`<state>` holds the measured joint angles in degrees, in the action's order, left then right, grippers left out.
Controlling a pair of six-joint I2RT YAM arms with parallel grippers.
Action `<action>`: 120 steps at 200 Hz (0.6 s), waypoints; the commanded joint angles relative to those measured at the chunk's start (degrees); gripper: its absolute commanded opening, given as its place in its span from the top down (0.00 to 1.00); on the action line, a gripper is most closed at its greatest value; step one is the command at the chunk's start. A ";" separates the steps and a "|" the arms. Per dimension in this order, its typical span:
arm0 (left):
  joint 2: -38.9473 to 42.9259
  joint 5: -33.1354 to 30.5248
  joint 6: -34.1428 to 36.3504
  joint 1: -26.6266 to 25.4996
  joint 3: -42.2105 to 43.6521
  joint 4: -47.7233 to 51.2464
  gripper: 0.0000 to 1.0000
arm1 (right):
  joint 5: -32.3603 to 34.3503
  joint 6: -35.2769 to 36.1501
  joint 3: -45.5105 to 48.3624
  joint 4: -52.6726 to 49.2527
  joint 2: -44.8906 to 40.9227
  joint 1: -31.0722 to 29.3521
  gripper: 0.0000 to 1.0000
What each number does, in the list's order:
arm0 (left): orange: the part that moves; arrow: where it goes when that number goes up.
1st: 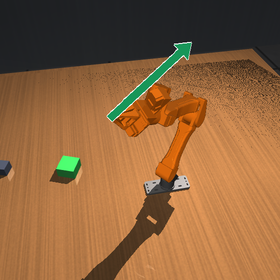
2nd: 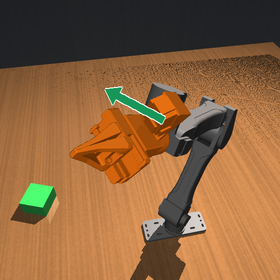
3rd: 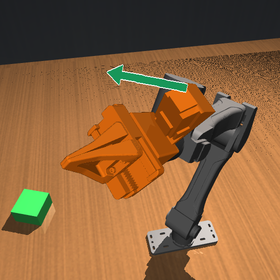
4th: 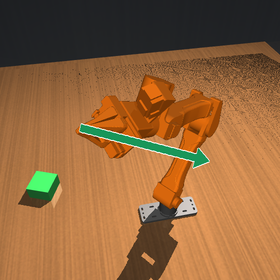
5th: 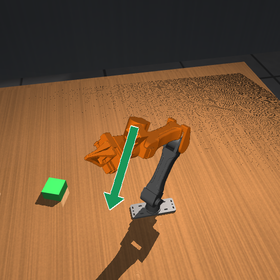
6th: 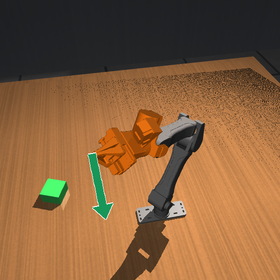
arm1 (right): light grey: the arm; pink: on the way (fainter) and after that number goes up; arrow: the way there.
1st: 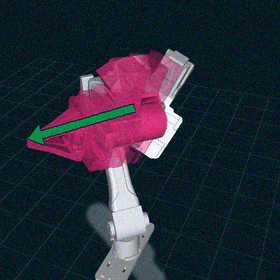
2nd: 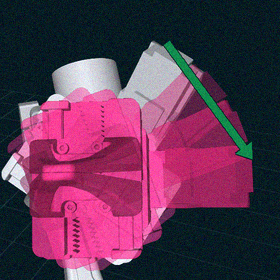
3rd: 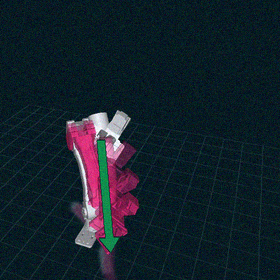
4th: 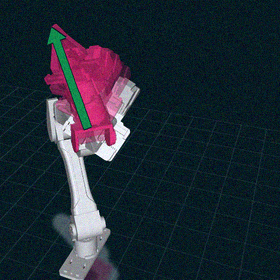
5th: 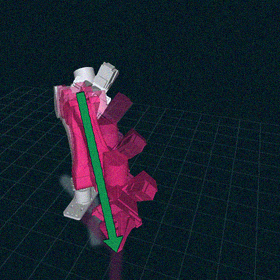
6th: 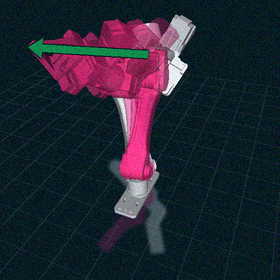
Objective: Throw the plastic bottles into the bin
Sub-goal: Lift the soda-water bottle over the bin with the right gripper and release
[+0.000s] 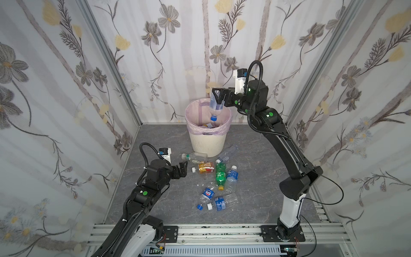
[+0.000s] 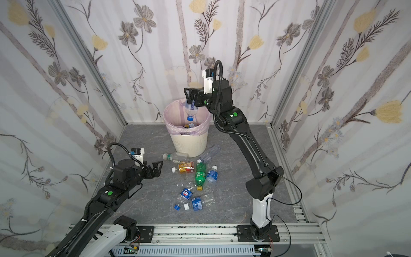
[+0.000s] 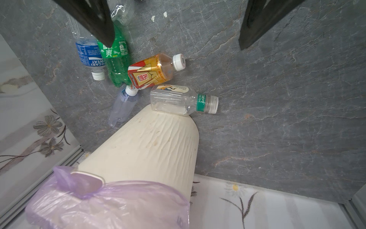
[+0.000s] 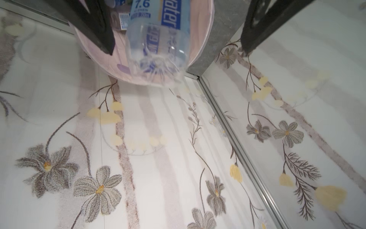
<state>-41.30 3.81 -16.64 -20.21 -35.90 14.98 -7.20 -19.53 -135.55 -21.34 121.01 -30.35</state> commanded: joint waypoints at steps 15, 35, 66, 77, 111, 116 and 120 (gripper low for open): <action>1.15 3.52 0.84 -0.08 -0.71 -0.31 0.00 | -2.81 0.16 5.80 -5.31 -4.46 1.46 0.00; -0.10 4.36 2.24 -0.07 -1.06 -0.22 0.00 | -3.72 1.24 18.64 0.43 -12.65 1.53 0.00; -2.72 12.56 5.20 -0.02 -2.11 -0.13 0.00 | -4.93 1.00 35.17 4.21 -23.17 1.77 0.00; -3.61 15.75 6.12 -0.55 -2.57 -0.04 0.00 | -4.46 0.90 40.18 4.25 -26.39 1.87 0.00; -5.39 14.52 9.00 -6.20 -3.71 0.48 0.01 | -2.21 0.76 56.85 5.17 -37.16 2.38 0.00; -5.79 14.08 9.57 -7.50 -3.90 0.65 0.01 | -1.76 0.66 59.23 5.17 -38.45 2.48 0.00; -6.18 13.74 9.81 -8.50 -4.02 0.78 0.01 | -1.47 0.56 60.86 5.19 -39.41 2.61 0.00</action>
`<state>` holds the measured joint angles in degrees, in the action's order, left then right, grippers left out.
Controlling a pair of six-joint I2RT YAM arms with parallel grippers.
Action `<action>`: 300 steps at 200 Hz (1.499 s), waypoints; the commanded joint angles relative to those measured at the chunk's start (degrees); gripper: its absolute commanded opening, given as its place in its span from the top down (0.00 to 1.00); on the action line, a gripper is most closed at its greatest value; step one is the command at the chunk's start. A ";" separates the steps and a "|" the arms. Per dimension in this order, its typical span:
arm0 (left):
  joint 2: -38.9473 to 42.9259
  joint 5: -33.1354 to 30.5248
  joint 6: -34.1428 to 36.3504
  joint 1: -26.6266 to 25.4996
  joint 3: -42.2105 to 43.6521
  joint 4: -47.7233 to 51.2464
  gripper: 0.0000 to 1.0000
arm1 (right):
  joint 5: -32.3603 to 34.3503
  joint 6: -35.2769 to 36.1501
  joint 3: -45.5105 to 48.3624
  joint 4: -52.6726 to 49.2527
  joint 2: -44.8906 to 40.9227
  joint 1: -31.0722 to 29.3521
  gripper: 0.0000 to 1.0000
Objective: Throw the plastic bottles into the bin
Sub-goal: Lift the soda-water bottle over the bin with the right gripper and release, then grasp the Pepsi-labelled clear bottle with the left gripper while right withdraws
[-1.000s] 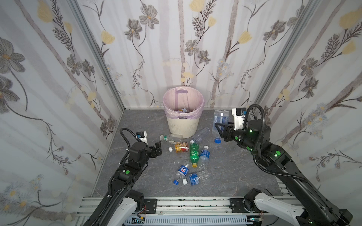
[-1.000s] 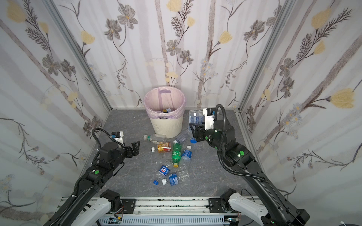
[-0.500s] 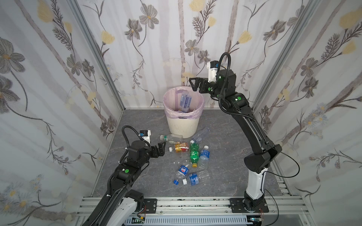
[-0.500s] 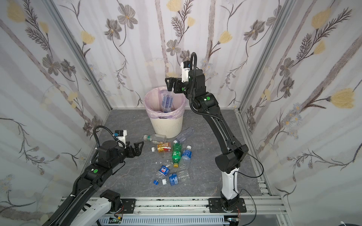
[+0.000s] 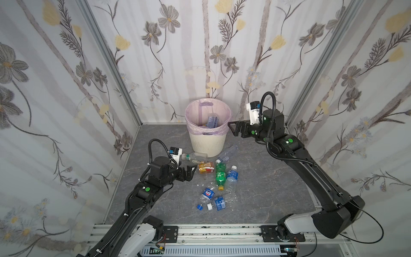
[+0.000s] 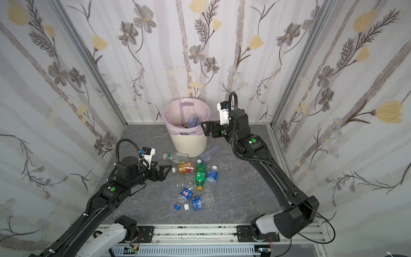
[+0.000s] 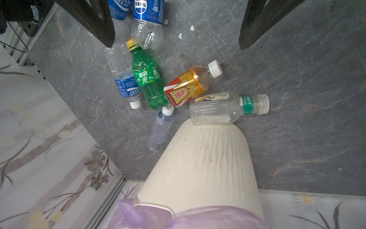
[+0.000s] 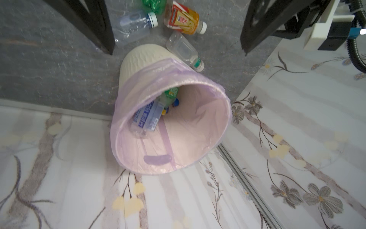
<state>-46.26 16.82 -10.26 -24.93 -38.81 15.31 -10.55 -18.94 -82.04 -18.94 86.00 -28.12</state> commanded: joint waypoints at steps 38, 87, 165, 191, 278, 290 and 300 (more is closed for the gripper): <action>-7.51 -4.30 3.39 -10.84 -2.32 2.32 0.03 | 3.50 -1.85 23.12 3.45 -13.11 2.08 0.00; -12.61 -13.56 -7.97 -18.29 -0.91 2.71 0.08 | 6.59 -3.82 33.02 4.55 -19.25 3.91 0.00; -14.48 -15.43 -14.34 -27.42 5.52 2.44 0.12 | 5.96 -4.52 34.94 5.82 -17.14 4.57 0.00; -16.67 -17.28 -14.44 -29.12 6.46 2.05 0.16 | 5.37 -5.05 35.17 6.45 -16.91 4.64 0.00; -25.35 -18.40 -15.58 -30.18 5.77 -5.47 0.24 | 4.65 -6.99 37.38 7.82 -17.75 4.63 0.00; -27.03 -18.30 -15.58 -30.31 5.59 -6.35 0.25 | 4.83 -6.98 37.57 7.85 -17.92 4.63 0.00; -28.26 -18.08 -15.67 -30.31 5.44 -6.99 0.26 | 4.92 -6.94 37.66 7.82 -18.05 4.62 0.00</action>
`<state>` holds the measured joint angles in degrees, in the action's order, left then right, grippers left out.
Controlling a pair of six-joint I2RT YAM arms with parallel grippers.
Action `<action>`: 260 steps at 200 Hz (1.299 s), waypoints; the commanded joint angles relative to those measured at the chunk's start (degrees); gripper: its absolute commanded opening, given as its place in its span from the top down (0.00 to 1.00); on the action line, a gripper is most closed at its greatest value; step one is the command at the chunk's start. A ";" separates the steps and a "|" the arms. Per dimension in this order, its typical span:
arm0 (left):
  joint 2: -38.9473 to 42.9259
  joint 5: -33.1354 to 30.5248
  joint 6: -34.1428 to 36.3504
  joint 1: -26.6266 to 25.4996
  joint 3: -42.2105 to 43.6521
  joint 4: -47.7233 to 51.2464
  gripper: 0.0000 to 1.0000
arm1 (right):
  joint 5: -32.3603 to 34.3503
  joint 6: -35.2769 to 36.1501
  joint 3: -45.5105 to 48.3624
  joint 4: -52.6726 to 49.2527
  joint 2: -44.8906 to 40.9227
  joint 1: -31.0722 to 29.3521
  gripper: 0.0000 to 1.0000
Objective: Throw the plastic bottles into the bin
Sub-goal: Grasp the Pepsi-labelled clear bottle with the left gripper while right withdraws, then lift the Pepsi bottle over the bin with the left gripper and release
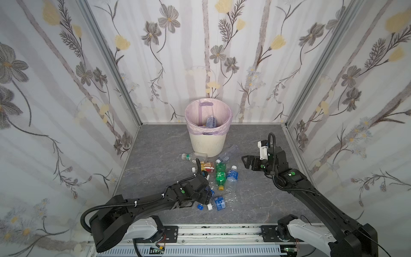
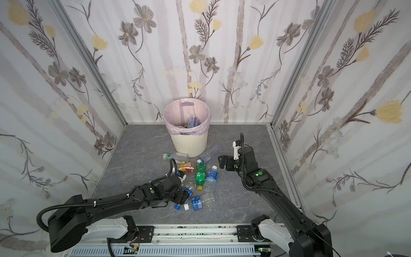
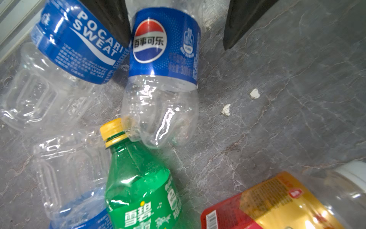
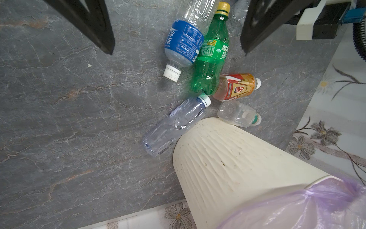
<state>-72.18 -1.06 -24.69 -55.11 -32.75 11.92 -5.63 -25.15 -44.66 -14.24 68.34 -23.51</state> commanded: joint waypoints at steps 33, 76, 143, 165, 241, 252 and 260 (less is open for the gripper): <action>-6.29 -0.16 -2.20 -0.19 -1.59 -4.53 0.31 | 0.18 -0.69 0.46 3.12 -0.24 -0.02 0.00; -6.80 -2.00 -4.23 -0.37 -1.79 -4.63 0.43 | 0.35 -0.61 0.72 3.17 0.04 0.02 0.00; 8.24 -7.96 -7.32 -0.43 0.22 -3.93 0.48 | 0.97 -0.60 0.89 3.50 1.13 0.13 0.00; 15.16 -11.10 -7.48 -0.44 0.45 -2.43 0.49 | 0.88 -0.53 0.90 3.75 1.93 0.10 0.00; 28.28 -22.05 -1.66 -0.43 -11.83 4.01 0.53 | 1.41 0.39 0.98 3.51 3.46 0.09 0.00; 26.77 -23.89 0.58 -0.36 -16.20 3.96 0.53 | 1.54 0.58 0.90 3.28 3.62 0.02 0.00; 25.06 -25.20 2.48 -0.38 -19.85 3.94 0.50 | 1.50 0.65 0.81 3.17 3.65 -0.01 0.00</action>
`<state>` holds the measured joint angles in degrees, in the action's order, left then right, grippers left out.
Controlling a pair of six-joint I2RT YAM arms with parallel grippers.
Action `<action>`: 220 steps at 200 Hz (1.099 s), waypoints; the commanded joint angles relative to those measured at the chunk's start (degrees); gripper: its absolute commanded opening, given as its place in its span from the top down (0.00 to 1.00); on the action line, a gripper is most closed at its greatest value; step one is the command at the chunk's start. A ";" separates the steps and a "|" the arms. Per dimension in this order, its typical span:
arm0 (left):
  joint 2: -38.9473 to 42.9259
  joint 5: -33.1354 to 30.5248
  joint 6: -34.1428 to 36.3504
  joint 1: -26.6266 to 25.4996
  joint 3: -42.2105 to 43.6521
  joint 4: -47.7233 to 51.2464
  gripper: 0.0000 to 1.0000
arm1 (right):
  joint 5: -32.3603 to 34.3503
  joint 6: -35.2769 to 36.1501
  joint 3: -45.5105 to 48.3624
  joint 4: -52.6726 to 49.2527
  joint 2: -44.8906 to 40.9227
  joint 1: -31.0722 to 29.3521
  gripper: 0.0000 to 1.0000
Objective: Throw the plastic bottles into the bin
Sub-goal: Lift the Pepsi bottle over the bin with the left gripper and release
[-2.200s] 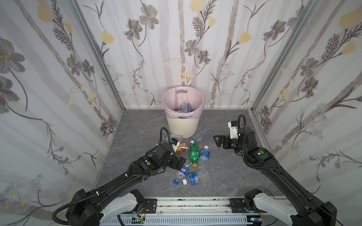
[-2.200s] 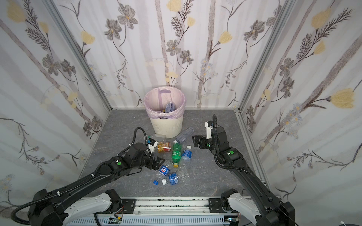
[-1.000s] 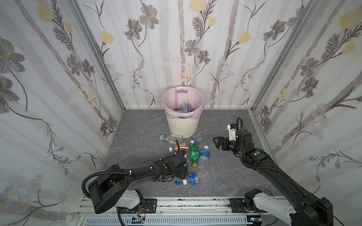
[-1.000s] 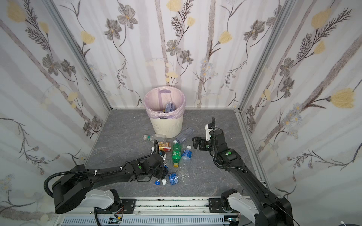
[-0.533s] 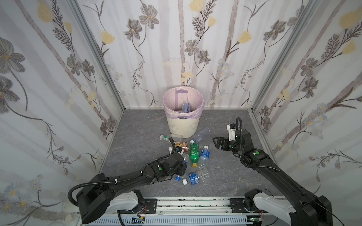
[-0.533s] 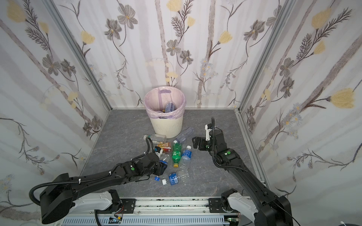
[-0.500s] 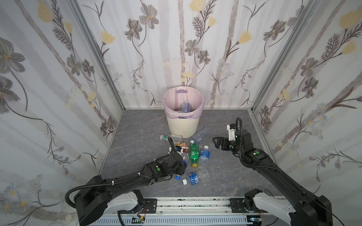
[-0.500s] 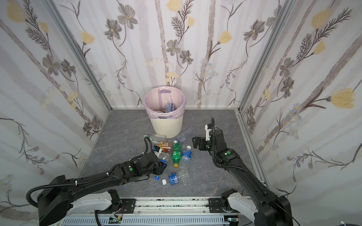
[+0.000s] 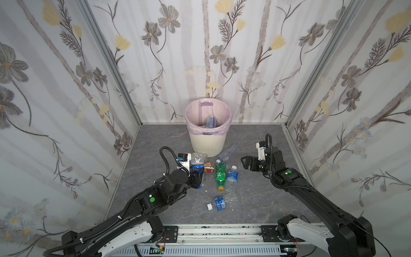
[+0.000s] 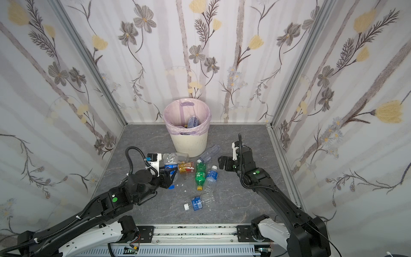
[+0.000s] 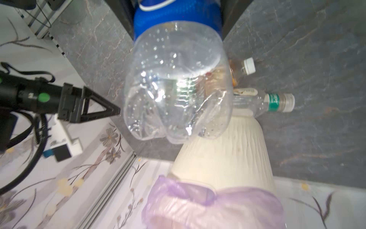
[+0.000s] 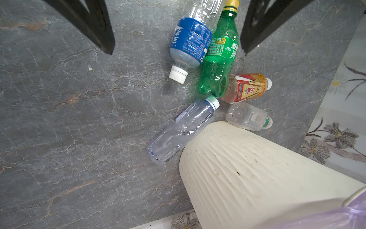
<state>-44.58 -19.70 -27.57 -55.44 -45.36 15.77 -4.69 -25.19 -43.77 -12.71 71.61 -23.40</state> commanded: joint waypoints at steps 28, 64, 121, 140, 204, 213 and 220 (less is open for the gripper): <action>-12.08 -8.66 13.61 1.13 -21.86 0.06 0.45 | -0.79 0.77 -0.05 1.99 0.37 -0.08 0.00; -30.26 -0.02 17.29 12.98 -43.70 -0.71 0.44 | -1.92 0.67 0.17 2.10 0.47 -0.14 0.00; -51.64 6.25 17.35 21.85 -63.38 0.49 0.00 | -4.27 -0.30 3.24 2.21 -1.00 -0.72 0.00; -48.95 6.52 16.33 22.07 -59.49 0.49 0.00 | -4.66 -0.21 3.68 1.26 -1.56 -0.78 0.00; -30.54 7.20 16.06 22.62 -36.66 0.49 0.00 | -5.41 0.11 2.38 -1.56 0.46 -3.57 0.00; -27.82 7.22 15.90 22.69 -32.90 0.49 0.00 | -5.20 -0.01 2.13 -1.95 1.01 -4.34 0.01; -25.16 7.14 15.34 22.79 -30.19 0.57 0.00 | -4.95 -0.12 1.87 -2.29 1.47 -5.15 0.01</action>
<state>-75.29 -12.49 -10.94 -32.84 -82.24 16.95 -9.74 -25.02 -40.93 -13.85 71.90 -26.94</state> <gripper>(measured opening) 0.997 0.995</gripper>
